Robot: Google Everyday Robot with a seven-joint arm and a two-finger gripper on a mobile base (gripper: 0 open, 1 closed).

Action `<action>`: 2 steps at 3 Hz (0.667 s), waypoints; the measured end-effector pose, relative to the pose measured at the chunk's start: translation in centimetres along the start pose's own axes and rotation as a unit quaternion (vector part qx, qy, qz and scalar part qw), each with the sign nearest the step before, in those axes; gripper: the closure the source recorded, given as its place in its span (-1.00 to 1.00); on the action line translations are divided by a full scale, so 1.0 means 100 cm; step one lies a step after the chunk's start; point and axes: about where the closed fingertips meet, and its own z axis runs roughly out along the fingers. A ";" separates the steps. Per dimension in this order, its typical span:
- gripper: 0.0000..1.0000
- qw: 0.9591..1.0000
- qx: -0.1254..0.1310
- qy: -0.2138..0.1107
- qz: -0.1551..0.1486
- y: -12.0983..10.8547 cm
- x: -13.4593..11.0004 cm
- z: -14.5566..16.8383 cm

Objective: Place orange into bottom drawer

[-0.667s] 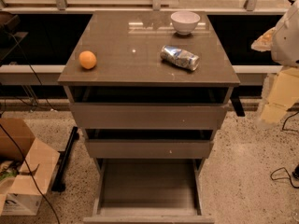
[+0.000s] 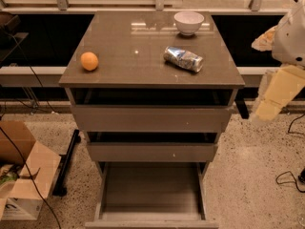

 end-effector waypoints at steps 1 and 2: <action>-1.00 0.998 -0.013 -0.059 0.017 -0.012 -0.038 0.020; -1.00 0.994 -0.026 -0.103 0.018 -0.024 -0.081 0.037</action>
Offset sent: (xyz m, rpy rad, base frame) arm 0.0844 0.1215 -0.0032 0.3196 -0.0120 0.0613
